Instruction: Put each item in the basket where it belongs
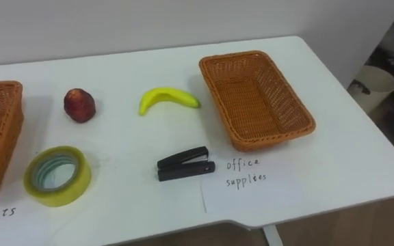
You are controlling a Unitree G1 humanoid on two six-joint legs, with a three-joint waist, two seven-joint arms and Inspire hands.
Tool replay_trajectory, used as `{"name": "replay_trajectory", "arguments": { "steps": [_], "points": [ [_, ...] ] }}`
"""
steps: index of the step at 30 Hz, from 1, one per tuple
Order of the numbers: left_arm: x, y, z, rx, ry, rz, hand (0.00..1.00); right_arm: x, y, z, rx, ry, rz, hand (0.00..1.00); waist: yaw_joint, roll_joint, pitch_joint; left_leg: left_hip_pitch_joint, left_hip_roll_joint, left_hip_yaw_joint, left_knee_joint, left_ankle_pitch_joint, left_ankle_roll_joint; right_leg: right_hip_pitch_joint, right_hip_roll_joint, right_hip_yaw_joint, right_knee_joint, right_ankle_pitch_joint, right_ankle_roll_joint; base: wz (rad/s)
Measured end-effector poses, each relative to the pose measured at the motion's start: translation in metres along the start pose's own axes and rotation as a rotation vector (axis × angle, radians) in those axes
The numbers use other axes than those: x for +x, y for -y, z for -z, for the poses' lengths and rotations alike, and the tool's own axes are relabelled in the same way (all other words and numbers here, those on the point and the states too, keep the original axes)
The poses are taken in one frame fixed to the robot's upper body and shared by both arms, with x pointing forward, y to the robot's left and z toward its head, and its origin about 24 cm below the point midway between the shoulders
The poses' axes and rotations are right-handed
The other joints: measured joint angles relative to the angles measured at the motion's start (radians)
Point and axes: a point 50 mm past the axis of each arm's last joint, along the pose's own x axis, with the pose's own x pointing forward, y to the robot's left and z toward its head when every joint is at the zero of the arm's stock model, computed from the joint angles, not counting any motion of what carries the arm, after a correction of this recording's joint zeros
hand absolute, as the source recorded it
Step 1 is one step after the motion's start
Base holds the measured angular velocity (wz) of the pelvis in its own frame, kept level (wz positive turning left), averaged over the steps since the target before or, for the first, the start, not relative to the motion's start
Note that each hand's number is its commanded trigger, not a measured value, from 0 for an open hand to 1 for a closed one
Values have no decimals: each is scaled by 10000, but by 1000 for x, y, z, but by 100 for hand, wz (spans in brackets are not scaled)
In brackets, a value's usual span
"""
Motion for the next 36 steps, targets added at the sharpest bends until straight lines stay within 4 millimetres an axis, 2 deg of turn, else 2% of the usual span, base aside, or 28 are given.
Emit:
{"name": "replay_trajectory", "arguments": {
  "steps": [4,7,12,15,18,24,26,28,32,36],
  "points": [
    [-1,-2,-4,-59,260,-37,0,-6,-10,-21,467,993,368,0,-2,-142,22,-12,-12,4,-3,-1,1,-12,-11,14,-19,-7,11,0],
    [-2,-3,-6,-107,474,-36,0,-12,-15,-39,1069,1685,744,0,0,-197,-9,-155,-31,2,-4,0,3,-153,-21,36,-7,-8,17,0],
    [-2,-4,-4,-78,460,-25,0,-27,-27,-75,1816,3322,894,0,3,-121,-19,-339,-35,-22,35,8,13,-343,-20,20,40,5,22,0],
    [-2,-3,-4,-60,515,181,0,-40,-37,-98,2054,4394,482,0,26,-7,4,-304,-37,-23,26,8,13,-316,-21,6,43,5,22,0],
    [-2,-2,-5,80,590,320,0,-50,-43,-112,2130,5260,265,0,46,14,40,-301,-36,-56,26,8,12,-319,-17,-48,24,5,22,4],
    [-1,2,-1,165,300,626,0,-85,-56,-143,2689,7227,-399,0,337,-28,98,-344,-33,-70,24,9,13,-460,-41,-229,174,1,27,-2],
    [-2,1,6,233,61,652,0,-101,-66,-156,3054,7940,-1123,0,338,-117,130,-352,-34,-51,26,9,13,-492,-52,-258,173,1,28,-7],
    [-2,1,7,243,33,648,0,-110,-71,-164,3217,8349,-1503,0,379,-230,163,-375,-35,-54,33,12,20,-505,-53,-266,155,-2,31,0],
    [-1,3,3,391,172,719,0,-129,-77,-176,3050,9533,-2043,0,578,-371,108,-509,-41,-142,129,16,25,-530,-65,-366,141,-1,31,7],
    [-1,3,7,739,66,766,0,-160,-90,-193,2900,11548,-2710,0,634,-342,96,-497,-38,-203,134,16,25,-487,-67,-495,170,5,26,3]
  ]
}}
